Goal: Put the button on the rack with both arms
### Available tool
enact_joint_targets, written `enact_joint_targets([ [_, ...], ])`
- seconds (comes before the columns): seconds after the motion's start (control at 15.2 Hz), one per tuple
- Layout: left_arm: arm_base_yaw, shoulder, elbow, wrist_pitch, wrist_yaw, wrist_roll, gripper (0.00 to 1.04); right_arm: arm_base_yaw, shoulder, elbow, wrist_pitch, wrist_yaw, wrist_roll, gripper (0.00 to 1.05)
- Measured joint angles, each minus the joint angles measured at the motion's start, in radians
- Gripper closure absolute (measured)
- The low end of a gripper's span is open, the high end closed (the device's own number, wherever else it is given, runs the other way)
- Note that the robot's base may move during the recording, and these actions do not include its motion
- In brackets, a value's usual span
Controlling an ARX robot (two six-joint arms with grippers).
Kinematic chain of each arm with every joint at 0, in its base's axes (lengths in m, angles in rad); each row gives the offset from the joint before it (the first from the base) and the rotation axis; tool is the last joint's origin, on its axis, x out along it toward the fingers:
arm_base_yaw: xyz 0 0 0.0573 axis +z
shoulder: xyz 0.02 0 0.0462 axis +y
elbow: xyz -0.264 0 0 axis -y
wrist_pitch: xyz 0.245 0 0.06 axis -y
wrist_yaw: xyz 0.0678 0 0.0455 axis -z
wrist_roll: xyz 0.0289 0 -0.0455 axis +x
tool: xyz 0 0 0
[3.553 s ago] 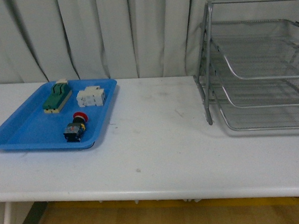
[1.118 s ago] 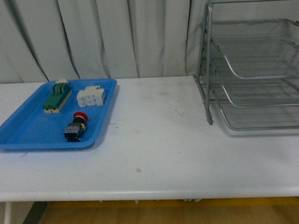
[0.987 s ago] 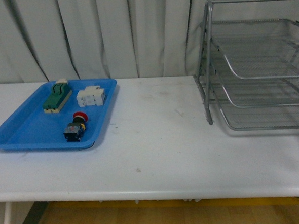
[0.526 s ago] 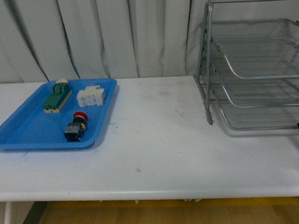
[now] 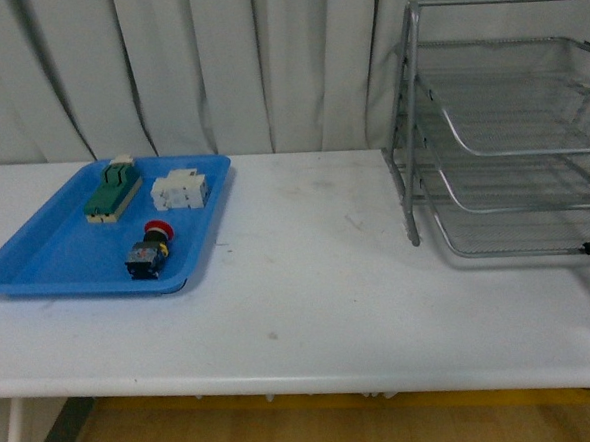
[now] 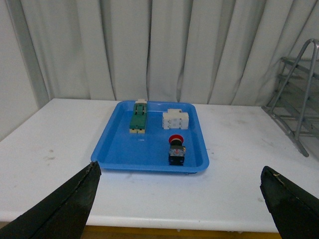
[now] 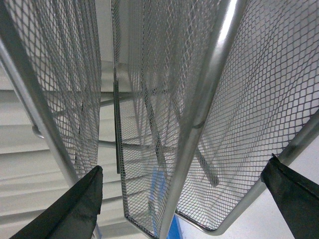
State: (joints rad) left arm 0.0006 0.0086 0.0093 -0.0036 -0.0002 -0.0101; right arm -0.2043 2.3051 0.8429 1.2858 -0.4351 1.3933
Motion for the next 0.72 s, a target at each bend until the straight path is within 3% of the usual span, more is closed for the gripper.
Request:
enact_joint_targets([
  [0.33,0.000,0.000,0.000,0.000,0.000,0.000,0.07,0.000,0.017,0.028,0.000,0.001,-0.007,0.10],
  [0.72,0.000,0.000,0.000,0.000,0.000,0.000,0.07,-0.005,0.035,0.074,0.001,0.003,-0.017,0.77],
])
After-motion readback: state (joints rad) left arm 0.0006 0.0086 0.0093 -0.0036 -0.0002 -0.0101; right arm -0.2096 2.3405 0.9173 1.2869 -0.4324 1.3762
